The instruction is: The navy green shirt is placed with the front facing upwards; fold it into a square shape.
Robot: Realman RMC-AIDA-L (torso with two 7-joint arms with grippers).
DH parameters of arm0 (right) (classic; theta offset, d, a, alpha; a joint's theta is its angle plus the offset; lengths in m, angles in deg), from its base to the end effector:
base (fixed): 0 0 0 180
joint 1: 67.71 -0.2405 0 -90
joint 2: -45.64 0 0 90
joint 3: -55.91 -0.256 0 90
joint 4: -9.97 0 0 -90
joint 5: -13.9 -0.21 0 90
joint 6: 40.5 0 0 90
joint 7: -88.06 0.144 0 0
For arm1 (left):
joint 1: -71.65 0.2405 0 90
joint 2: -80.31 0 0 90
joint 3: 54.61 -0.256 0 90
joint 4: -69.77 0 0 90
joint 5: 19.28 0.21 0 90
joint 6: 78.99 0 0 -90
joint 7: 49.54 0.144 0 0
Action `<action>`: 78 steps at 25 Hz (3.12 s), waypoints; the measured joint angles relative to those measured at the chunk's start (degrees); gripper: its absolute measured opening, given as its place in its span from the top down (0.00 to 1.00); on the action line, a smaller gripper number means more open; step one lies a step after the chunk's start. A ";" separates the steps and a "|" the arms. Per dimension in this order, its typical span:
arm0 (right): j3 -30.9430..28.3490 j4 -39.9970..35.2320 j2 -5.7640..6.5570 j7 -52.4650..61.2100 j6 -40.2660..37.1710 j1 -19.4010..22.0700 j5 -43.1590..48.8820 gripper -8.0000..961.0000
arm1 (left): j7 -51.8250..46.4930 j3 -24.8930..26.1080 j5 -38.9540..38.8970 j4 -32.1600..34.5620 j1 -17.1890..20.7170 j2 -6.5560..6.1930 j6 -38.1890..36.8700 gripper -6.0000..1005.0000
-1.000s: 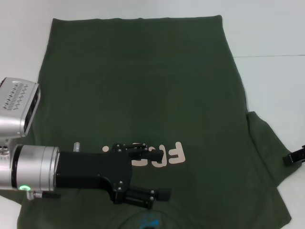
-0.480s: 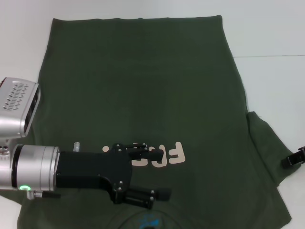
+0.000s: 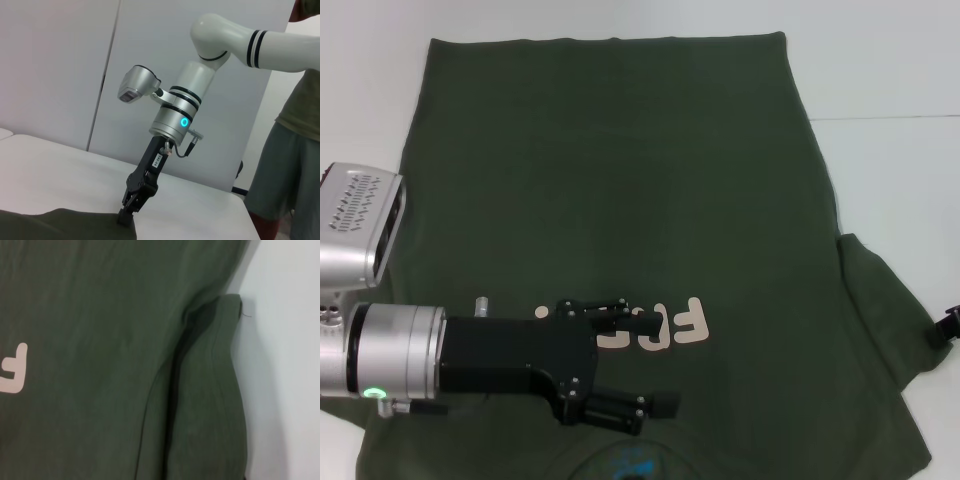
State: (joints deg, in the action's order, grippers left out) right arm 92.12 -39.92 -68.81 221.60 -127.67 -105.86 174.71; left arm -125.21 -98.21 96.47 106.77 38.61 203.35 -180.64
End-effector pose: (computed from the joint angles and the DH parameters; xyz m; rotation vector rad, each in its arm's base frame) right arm 0.3171 0.3566 0.0659 -2.2580 1.5545 -0.2761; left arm -0.2145 0.2985 -0.0350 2.9427 0.4153 0.8684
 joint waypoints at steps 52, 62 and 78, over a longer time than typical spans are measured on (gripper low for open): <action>5.27 -10.12 -2.27 -6.92 -3.98 -1.70 -18.15 0.98 | -0.53 0.68 -0.54 -0.02 0.48 0.79 0.31 0.07; 11.67 -11.77 -5.19 -10.80 -3.79 -1.78 -25.62 0.98 | -0.53 1.29 -0.53 -0.03 0.51 0.72 0.54 0.07; 20.92 -4.51 -5.25 -10.20 3.66 -3.28 -26.28 0.98 | -0.27 1.32 -0.53 -0.08 0.84 0.70 0.70 0.07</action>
State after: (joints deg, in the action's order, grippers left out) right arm 113.04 -44.43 -74.06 211.41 -124.00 -109.14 148.43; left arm -125.48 -96.89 95.94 106.69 39.44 204.05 -179.94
